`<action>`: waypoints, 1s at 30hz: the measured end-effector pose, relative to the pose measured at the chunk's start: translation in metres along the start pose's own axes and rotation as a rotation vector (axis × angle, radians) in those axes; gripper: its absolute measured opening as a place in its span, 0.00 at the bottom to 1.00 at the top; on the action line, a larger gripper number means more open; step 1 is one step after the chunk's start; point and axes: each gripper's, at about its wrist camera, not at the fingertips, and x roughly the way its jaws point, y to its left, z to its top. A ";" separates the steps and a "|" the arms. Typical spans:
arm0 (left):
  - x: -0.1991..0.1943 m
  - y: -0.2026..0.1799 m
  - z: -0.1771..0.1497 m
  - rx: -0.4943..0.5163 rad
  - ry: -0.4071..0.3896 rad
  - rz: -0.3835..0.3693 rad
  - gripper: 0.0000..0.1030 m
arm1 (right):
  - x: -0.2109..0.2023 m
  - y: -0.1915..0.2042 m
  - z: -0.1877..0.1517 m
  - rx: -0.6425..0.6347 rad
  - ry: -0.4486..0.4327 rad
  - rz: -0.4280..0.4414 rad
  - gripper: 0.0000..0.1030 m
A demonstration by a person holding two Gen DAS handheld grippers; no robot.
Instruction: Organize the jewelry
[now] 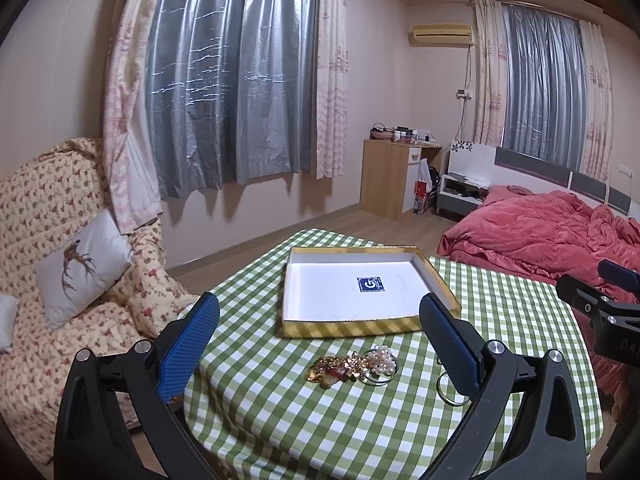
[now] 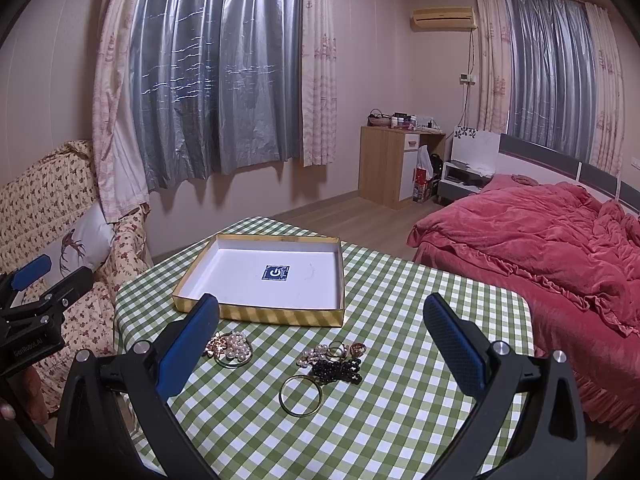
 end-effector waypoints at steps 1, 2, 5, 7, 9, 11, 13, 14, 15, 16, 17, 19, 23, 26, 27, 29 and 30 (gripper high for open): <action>0.000 -0.001 0.000 0.003 0.000 0.000 0.94 | 0.000 0.000 0.000 0.000 0.000 0.000 0.00; 0.000 -0.001 0.000 0.004 0.001 0.000 0.94 | 0.000 0.000 0.000 0.000 0.000 -0.001 0.00; 0.000 -0.001 0.001 0.005 0.001 0.000 0.94 | 0.001 -0.001 -0.001 0.001 0.002 0.002 0.00; 0.000 -0.002 0.000 0.005 0.001 0.000 0.94 | 0.001 -0.001 -0.002 -0.001 0.003 0.002 0.00; 0.000 -0.001 0.001 0.006 0.001 0.000 0.94 | 0.002 -0.001 -0.002 -0.001 0.004 0.003 0.00; 0.000 -0.001 0.002 0.006 0.002 0.000 0.94 | 0.002 -0.001 -0.002 -0.001 0.004 0.002 0.00; 0.000 -0.001 0.002 0.007 0.004 -0.002 0.94 | 0.002 0.000 -0.002 0.000 0.003 0.002 0.00; 0.000 -0.001 0.002 0.009 0.004 -0.001 0.94 | 0.002 -0.001 -0.002 0.001 0.004 0.002 0.00; 0.000 -0.001 0.003 0.010 0.005 -0.001 0.94 | 0.002 0.000 -0.002 0.000 0.004 0.002 0.00; 0.000 -0.001 0.003 0.010 0.006 -0.002 0.94 | 0.002 0.000 -0.002 -0.001 0.004 0.002 0.00; 0.000 -0.001 0.003 0.011 0.008 -0.003 0.94 | 0.002 0.000 -0.002 -0.001 0.005 0.002 0.00; 0.002 -0.001 0.003 0.013 0.012 -0.002 0.94 | 0.002 0.000 -0.003 -0.001 0.006 0.003 0.00; 0.002 -0.001 0.002 0.015 0.014 -0.003 0.94 | 0.003 0.000 -0.003 -0.002 0.006 0.001 0.00; 0.002 -0.002 0.001 0.017 0.015 -0.001 0.94 | 0.004 0.000 -0.003 -0.001 0.006 0.002 0.00; 0.002 -0.002 0.001 0.017 0.016 -0.002 0.94 | 0.004 0.000 -0.003 -0.001 0.006 0.001 0.00; 0.002 -0.003 0.000 0.017 0.017 -0.003 0.94 | 0.004 0.000 -0.003 -0.001 0.006 0.002 0.00; 0.002 -0.003 0.000 0.018 0.018 -0.003 0.94 | 0.004 0.001 -0.003 -0.001 0.005 0.001 0.00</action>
